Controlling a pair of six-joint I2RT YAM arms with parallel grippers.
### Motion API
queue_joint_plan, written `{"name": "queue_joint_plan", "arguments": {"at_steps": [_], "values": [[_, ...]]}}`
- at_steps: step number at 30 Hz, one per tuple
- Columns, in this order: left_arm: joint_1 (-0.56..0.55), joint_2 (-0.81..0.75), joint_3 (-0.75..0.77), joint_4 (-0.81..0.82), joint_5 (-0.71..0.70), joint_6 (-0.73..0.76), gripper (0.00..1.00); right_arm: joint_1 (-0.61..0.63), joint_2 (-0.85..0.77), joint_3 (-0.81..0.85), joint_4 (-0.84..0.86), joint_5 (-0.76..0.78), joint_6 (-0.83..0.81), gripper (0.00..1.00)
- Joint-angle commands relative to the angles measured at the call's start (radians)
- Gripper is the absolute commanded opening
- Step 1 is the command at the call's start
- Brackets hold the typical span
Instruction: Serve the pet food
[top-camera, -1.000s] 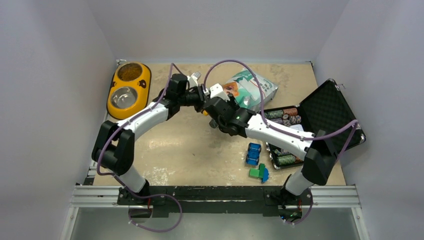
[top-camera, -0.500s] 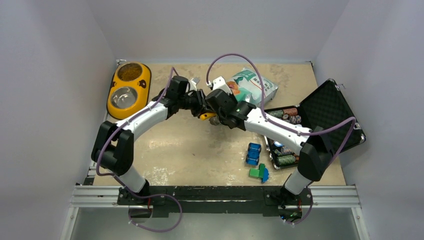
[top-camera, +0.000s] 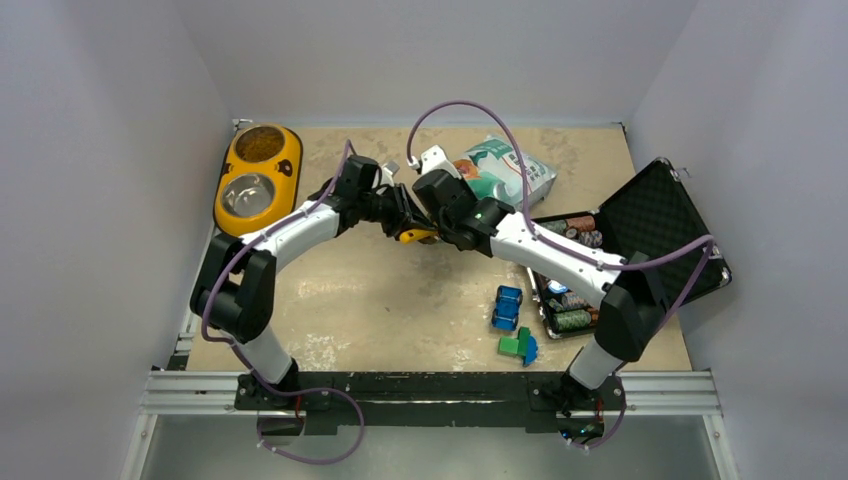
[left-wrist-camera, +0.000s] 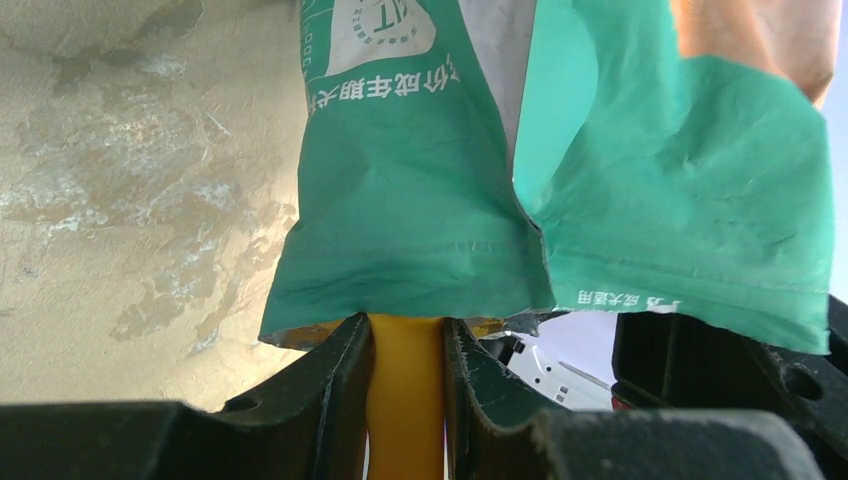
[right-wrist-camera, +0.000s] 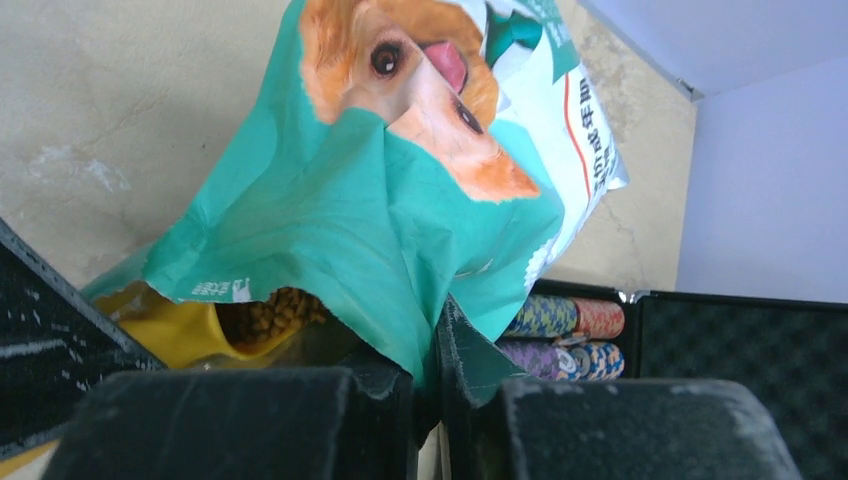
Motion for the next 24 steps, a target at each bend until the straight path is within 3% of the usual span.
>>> {"name": "queue_joint_plan", "arguments": {"at_steps": [1,3,5,8,12,15,24], "values": [[0.011,-0.003,0.016,-0.063,0.004,-0.017,0.0,-0.005,0.028,0.069,0.205,0.135,-0.079,0.09],[0.011,-0.003,0.007,-0.069,0.007,-0.017,0.0,-0.005,0.05,0.094,0.202,0.139,-0.091,0.0],[0.011,-0.006,-0.001,-0.046,0.019,-0.015,0.0,-0.002,0.048,0.129,0.174,0.141,-0.091,0.0],[0.024,-0.002,-0.024,0.039,0.035,-0.029,0.0,0.016,-0.017,0.143,0.148,0.007,-0.08,0.0],[0.048,0.032,-0.098,0.45,0.122,-0.138,0.0,0.025,-0.07,0.207,0.031,-0.129,0.032,0.0],[0.06,0.019,-0.145,0.671,0.163,-0.19,0.0,0.013,-0.119,0.171,0.046,-0.157,0.045,0.0],[0.092,-0.02,-0.328,1.1,0.23,-0.399,0.0,-0.083,-0.228,0.06,0.076,-0.175,0.067,0.0]]}}
